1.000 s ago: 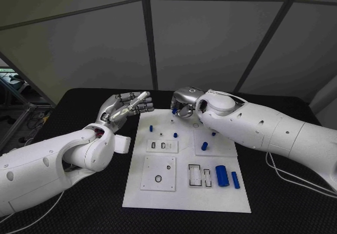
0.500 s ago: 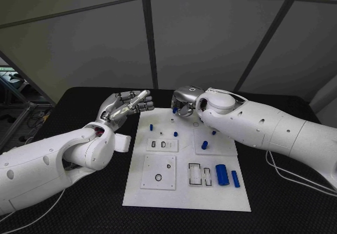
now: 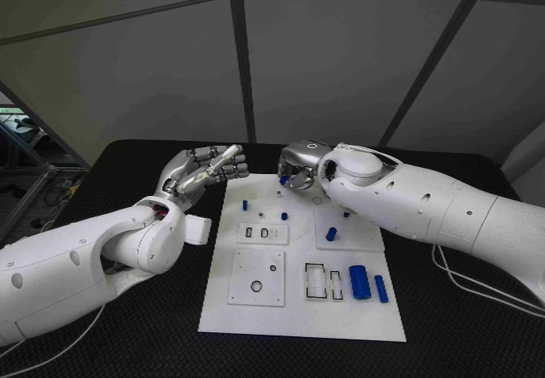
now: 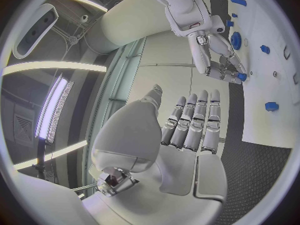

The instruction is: Assemble the parts on the task board

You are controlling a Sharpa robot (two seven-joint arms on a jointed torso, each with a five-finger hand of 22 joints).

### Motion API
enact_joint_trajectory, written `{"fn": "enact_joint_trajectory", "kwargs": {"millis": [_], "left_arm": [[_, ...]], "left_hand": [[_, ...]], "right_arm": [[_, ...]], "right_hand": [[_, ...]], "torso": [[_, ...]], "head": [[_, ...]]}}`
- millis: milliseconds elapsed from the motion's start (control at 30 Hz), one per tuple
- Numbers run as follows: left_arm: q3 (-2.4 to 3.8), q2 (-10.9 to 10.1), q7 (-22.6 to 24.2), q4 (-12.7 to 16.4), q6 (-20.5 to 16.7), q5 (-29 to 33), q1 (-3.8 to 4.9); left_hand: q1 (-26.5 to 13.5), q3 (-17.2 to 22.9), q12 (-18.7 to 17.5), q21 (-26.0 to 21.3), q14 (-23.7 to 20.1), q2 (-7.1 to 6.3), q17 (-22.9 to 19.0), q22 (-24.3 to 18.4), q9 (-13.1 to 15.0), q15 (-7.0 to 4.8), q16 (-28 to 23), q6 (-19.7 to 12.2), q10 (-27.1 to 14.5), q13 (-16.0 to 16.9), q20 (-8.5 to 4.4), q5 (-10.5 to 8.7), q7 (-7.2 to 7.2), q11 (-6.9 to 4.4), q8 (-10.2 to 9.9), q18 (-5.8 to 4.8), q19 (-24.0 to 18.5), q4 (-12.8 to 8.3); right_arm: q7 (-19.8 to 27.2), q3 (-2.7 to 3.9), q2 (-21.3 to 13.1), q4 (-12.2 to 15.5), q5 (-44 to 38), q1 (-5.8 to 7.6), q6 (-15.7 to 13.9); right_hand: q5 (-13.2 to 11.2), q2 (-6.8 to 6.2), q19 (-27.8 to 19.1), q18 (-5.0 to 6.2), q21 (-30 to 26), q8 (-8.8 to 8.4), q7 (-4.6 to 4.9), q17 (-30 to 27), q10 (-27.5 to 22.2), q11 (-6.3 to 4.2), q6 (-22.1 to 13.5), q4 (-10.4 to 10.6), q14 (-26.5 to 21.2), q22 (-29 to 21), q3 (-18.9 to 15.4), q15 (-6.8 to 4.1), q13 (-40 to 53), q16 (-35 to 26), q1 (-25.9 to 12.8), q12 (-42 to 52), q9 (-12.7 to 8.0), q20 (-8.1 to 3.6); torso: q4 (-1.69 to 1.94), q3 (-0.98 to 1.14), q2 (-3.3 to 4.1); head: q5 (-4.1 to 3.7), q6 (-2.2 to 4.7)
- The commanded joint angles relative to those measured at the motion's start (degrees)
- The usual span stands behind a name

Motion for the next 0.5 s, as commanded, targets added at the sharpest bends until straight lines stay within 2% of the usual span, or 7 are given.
{"fn": "enact_joint_trajectory", "kwargs": {"millis": [33,67,100,200,267,400,500], "left_arm": [[0.05,0.03,0.79,-0.02,0.62,-0.43,0.09],[0.05,0.03,0.78,-0.03,0.61,-0.43,0.09],[0.05,0.03,0.76,-0.04,0.6,-0.43,0.09],[0.05,0.04,0.72,-0.07,0.59,-0.43,0.09],[0.05,0.04,0.69,-0.08,0.59,-0.43,0.09],[0.05,0.02,0.41,-0.27,0.64,-0.43,0.1],[0.05,-0.07,0.33,-0.48,0.63,-0.43,0.1]], "left_hand": [[0.0,-0.02,-0.4,-0.22,-0.47,0.13,-0.08,-0.05,-0.06,0.07,-0.34,-0.12,0.06,-0.08,0.04,0.05,3.28,0.28,-0.4,-1.14,-0.17,-0.35],[0.0,-0.02,-0.4,-0.22,-0.47,0.13,-0.08,-0.05,-0.06,0.07,-0.34,-0.12,0.06,-0.08,0.04,0.05,3.28,0.28,-0.4,-1.14,-0.17,-0.35],[0.0,-0.02,-0.4,-0.22,-0.47,0.13,-0.08,-0.05,-0.06,0.07,-0.34,-0.12,0.06,-0.08,0.04,0.05,3.28,0.28,-0.4,-1.14,-0.17,-0.35],[0.0,-0.02,-0.4,-0.22,-0.47,0.13,-0.08,-0.05,-0.06,0.07,-0.34,-0.12,0.06,-0.08,0.04,0.05,3.28,0.28,-0.4,-1.14,-0.17,-0.35],[0.0,-0.02,-0.4,-0.22,-0.47,0.13,-0.08,-0.05,-0.06,0.07,-0.34,-0.12,0.06,-0.08,0.04,0.05,3.28,0.28,-0.4,-1.14,-0.17,-0.35],[0.01,-0.02,-0.44,-0.24,-0.49,0.15,-0.09,-0.08,-0.08,0.09,-0.4,-0.35,0.04,-0.08,0.04,0.05,3.29,0.3,-0.46,-1.14,-0.16,-0.37],[0.01,-0.02,-0.44,-0.25,-0.5,0.15,-0.09,-0.08,-0.08,0.09,-0.41,-0.39,0.03,-0.08,0.05,0.05,3.3,0.3,-0.48,-1.14,-0.16,-0.37]], "right_arm": [[-0.08,-0.09,-0.06,-0.07,-0.41,-0.02,0.13],[-0.07,-0.09,-0.01,-0.17,-0.41,-0.02,0.15],[-0.05,-0.09,0.04,-0.29,-0.42,-0.02,0.2],[0.01,-0.09,0.2,-0.58,-0.42,-0.02,0.33],[0.05,-0.09,0.24,-0.65,-0.42,-0.02,0.38],[0.11,-0.09,0.01,-0.44,-0.42,-0.01,0.3],[0.01,-0.09,-1.05,0.8,-0.4,-0.02,-0.79]], "right_hand": [[0.2,-0.89,-0.7,-0.03,0.18,-0.34,0.39,0.76,-0.81,0.48,-0.68,0.48,1.65,-0.28,-0.03,0.01,-0.18,0.63,-0.15,-0.44,-0.08,0.16],[0.14,-1.33,-1.2,-0.02,-0.19,-1.11,1.02,1.22,-2.7,1.0,-2.01,0.71,1.61,-0.88,0.09,0.54,-0.56,0.87,-0.52,-0.64,-0.36,0.43],[0.07,-2.17,-1.98,0.07,-0.89,-1.89,1.6,1.06,-5.93,1.95,-4.44,0.93,1.47,-1.93,0.01,1.17,-0.94,0.78,-1.07,-0.61,-0.87,0.81],[-0.23,-4.05,-3.39,0.19,-1.82,-1.63,1.12,-3.67,-14.35,3.0,-14.71,1.09,-0.24,-2.52,-1.87,2.17,-0.89,-2.0,-1.11,-0.61,-1.44,1.93],[-0.27,-4.03,-3.73,0.23,-2.14,-1.87,0.73,-4.8,-16.36,3.37,-18.93,1.29,-0.76,-2.73,-2.92,2.41,-0.8,-2.69,-0.72,-0.39,-1.41,2.33],[-0.26,-3.76,-4.02,0.35,-2.47,-1.94,0.12,-6.05,-17.73,3.66,-21.13,1.66,-1.25,-3.02,-4.79,2.73,-0.69,-3.38,0.18,0.09,-1.36,2.69],[-0.09,-3.27,-3.98,0.39,-2.48,-1.26,0.51,-6.02,-17.65,3.61,-17.27,1.91,-1.2,-3.12,-5.68,2.73,-0.6,-3.28,0.79,0.73,-0.87,2.72]], "torso": [[0.01,-0.03,0.04],[0.0,-0.06,0.03],[-0.02,-0.07,0.04],[-0.01,-0.06,0.03],[0.04,-0.07,0.03],[0.08,-0.06,0.02],[0.0,-0.03,0.0]], "head": [[-0.05,0.15],[-0.06,0.14],[-0.06,0.12],[-0.11,0.13],[-0.18,0.13],[-0.08,0.07],[0.04,0.19]]}}
